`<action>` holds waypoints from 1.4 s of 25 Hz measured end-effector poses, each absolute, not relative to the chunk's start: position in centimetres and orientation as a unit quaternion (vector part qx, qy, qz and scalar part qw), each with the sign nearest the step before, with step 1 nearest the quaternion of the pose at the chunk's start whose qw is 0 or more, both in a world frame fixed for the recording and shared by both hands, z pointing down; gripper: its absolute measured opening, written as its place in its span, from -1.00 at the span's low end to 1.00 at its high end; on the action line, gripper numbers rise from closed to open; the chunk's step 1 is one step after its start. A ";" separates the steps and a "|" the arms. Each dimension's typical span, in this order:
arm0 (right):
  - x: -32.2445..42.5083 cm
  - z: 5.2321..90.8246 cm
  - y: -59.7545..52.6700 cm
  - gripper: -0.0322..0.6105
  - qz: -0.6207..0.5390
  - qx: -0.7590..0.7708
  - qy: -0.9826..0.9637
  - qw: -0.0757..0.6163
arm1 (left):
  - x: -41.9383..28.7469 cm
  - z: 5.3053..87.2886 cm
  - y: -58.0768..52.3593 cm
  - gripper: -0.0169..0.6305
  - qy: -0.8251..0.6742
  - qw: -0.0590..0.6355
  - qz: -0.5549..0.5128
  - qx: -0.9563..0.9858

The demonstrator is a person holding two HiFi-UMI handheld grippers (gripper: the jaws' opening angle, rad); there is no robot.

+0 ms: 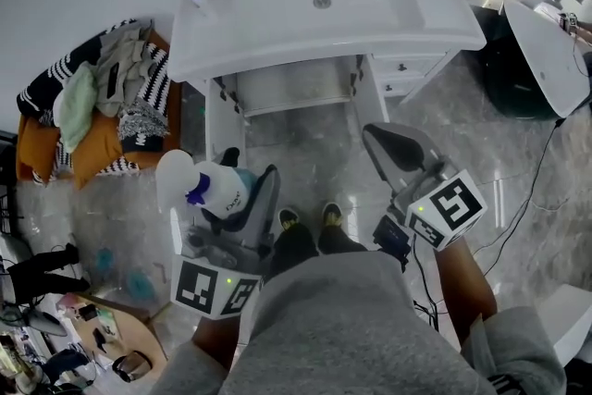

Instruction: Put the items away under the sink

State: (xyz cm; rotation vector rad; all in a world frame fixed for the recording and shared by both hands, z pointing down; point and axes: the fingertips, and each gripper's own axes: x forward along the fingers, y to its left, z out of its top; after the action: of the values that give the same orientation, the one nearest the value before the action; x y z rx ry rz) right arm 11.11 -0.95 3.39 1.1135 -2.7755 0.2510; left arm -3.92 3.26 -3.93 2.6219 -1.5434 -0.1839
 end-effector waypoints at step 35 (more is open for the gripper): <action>-1.2 7.5 -9.7 -0.91 0.061 0.390 -0.915 0.088 | -12.4 7.1 -7.7 -0.26 -0.504 0.116 -0.049 0.854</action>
State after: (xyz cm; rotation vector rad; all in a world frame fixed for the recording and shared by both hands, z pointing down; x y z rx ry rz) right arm -1.21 -9.73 7.46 1.1607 -2.7228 0.1824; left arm -12.44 -7.70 7.11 2.5025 -1.4757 -0.1445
